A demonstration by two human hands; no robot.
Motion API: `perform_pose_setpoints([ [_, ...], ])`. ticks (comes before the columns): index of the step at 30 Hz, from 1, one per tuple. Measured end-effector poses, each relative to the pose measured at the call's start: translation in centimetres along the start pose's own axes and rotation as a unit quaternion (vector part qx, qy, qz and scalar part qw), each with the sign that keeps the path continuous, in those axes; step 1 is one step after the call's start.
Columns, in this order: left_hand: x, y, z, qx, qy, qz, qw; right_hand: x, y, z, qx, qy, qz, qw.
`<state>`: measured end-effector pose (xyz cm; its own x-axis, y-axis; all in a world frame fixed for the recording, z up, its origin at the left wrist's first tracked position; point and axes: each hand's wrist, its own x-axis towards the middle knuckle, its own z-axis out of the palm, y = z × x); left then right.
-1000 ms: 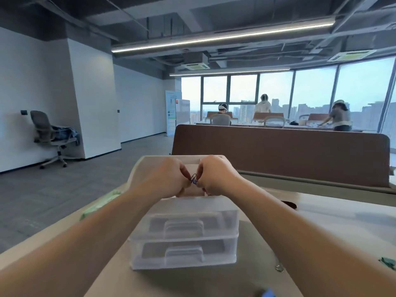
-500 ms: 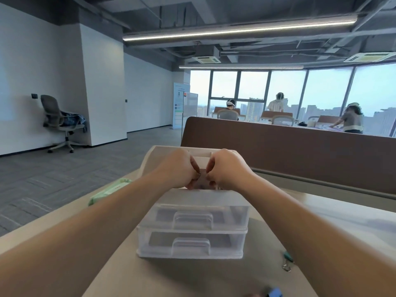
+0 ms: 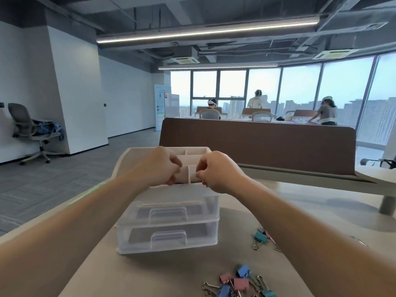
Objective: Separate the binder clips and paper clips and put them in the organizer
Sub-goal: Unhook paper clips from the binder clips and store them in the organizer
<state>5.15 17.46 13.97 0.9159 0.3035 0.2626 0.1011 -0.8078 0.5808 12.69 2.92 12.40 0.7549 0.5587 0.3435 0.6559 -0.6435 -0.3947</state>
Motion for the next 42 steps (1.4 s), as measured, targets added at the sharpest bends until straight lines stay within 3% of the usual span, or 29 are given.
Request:
perform_pose_setpoints([
  [7, -2.4, 5.3, 5.4, -0.035, 0.004, 0.124, 0.992, -5.7, 4.6, -3.3, 0.012, 0.029, 0.046, 0.998],
  [16, -5.9, 13.0, 18.3, -0.084, -0.153, 0.151, 0.973, -17.4, 16.6, -7.4, -0.044, 0.012, 0.194, 0.98],
  [26, -7.6, 18.9, 29.6, -0.043, -0.292, 0.19, 0.936, -25.4, 26.2, -9.4, -0.089, -0.027, 0.309, 0.946],
  [35, -6.8, 20.8, 34.8, 0.099, -0.29, 0.273, 0.912, -26.7, 31.5, -8.1, -0.123, -0.065, 0.323, 0.936],
  [42, -5.6, 20.8, 37.0, 0.111, -0.292, 0.301, 0.901, -24.9, 33.9, -6.6, -0.16, -0.089, 0.309, 0.933],
])
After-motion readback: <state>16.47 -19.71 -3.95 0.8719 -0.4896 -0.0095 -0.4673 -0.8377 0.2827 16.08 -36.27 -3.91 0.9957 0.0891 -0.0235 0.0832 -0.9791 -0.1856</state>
